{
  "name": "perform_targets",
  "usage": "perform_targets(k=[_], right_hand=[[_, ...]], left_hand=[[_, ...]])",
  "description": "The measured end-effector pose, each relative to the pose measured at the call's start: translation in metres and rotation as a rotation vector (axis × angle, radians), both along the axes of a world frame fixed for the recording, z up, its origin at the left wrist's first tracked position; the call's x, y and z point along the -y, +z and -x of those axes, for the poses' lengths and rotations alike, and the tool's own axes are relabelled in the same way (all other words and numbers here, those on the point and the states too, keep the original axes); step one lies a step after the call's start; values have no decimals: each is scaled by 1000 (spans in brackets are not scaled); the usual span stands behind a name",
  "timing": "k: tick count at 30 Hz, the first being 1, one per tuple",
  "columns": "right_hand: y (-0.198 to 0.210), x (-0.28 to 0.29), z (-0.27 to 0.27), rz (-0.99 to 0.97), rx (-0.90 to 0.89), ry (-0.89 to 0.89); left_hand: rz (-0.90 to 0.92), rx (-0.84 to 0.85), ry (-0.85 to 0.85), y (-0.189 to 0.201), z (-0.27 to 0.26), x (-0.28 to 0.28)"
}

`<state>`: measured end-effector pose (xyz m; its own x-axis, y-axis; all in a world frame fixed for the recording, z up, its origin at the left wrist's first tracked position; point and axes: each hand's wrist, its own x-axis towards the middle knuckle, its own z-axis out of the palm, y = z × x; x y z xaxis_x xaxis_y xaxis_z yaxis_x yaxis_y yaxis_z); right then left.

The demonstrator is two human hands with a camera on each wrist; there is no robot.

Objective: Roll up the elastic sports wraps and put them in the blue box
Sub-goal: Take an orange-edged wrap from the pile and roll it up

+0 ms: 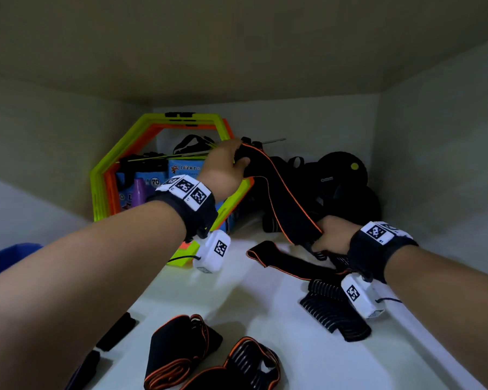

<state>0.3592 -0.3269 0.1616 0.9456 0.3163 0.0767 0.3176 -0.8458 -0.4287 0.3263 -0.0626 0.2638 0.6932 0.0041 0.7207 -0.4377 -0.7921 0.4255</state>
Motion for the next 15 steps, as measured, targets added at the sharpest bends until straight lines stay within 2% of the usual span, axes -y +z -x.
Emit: perform_targets(k=[5, 9, 15], right_hand=[[10, 56, 17, -293, -82, -249], [27, 82, 44, -589, 31, -391], [50, 100, 73, -685, 239, -543]], left_hand=[[98, -69, -48, -13, -21, 18], [107, -166, -209, -28, -33, 68], [-73, -394, -473, -68, -42, 161]])
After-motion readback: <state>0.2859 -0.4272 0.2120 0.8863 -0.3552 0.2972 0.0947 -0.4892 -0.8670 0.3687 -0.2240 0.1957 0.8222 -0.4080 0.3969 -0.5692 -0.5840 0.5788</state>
